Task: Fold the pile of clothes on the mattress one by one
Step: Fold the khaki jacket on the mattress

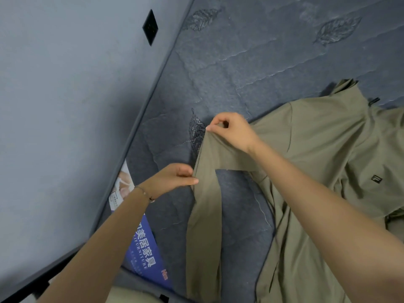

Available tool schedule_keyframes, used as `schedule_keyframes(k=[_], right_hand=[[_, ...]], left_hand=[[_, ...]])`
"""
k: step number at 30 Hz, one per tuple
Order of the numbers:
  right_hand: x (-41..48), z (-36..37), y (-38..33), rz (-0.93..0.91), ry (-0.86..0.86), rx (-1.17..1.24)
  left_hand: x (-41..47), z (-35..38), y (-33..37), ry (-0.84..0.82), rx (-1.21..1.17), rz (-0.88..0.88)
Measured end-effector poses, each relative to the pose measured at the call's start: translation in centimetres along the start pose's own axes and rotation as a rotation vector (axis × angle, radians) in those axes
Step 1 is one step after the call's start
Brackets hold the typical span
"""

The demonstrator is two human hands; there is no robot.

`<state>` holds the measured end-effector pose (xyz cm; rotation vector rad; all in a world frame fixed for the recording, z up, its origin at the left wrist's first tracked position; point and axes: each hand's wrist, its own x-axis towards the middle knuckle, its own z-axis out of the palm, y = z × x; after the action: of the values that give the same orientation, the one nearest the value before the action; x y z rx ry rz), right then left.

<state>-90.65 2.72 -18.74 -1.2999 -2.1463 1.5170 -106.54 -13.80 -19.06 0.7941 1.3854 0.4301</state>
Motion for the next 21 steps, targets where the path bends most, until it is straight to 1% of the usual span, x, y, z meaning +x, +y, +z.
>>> schedule_keyframes(k=[1, 4, 6, 8, 10, 11, 13, 15, 16, 17, 18, 19, 21], right_hand=[[0.1, 0.2, -0.1, 0.021, 0.038, 0.022], [0.3, 0.7, -0.1, 0.046, 0.101, 0.001], [0.4, 1.3, 0.0, 0.051, 0.145, -0.047], [0.7, 1.8, 0.1, 0.072, 0.213, -0.055], [0.9, 2.0, 0.1, 0.109, 0.269, -0.015], [1.0, 2.1, 0.1, 0.121, 0.275, -0.018], [1.0, 2.1, 0.3, 0.124, 0.258, -0.074], [0.9, 2.1, 0.6, 0.122, 0.252, -0.087], [0.8, 2.1, 0.7, 0.127, 0.253, -0.082], [0.7, 2.2, 0.8, 0.139, 0.256, -0.079], [0.7, 2.2, 0.9, 0.154, 0.262, -0.073], [0.7, 2.3, 1.1, 0.171, 0.275, -0.059], [0.7, 2.2, 1.3, 0.191, 0.317, -0.045]], left_hand=[[-0.2, 0.1, -0.6, 0.041, -0.007, -0.003], [-0.6, -0.3, -1.9, 0.213, -0.214, -0.053], [-0.9, -1.1, -2.2, 0.364, -0.177, 0.002], [-1.3, -2.0, -1.9, 0.451, -0.106, 0.09], [-2.0, -2.7, -1.4, 0.47, -0.026, 0.112], [-2.2, -3.1, -1.6, 0.441, 0.003, 0.091], [-2.6, -4.1, -2.5, 0.306, 0.071, -0.027], [-3.0, -4.8, -3.4, 0.16, 0.229, -0.147], [-3.2, -5.1, -4.1, 0.112, 0.284, -0.181], [-3.3, -5.3, -4.5, 0.1, 0.305, -0.195], [-3.6, -5.6, -4.6, 0.142, 0.295, -0.207], [-3.9, -5.9, -4.7, 0.218, 0.255, -0.19], [-4.2, -6.4, -5.1, 0.415, 0.089, -0.105]])
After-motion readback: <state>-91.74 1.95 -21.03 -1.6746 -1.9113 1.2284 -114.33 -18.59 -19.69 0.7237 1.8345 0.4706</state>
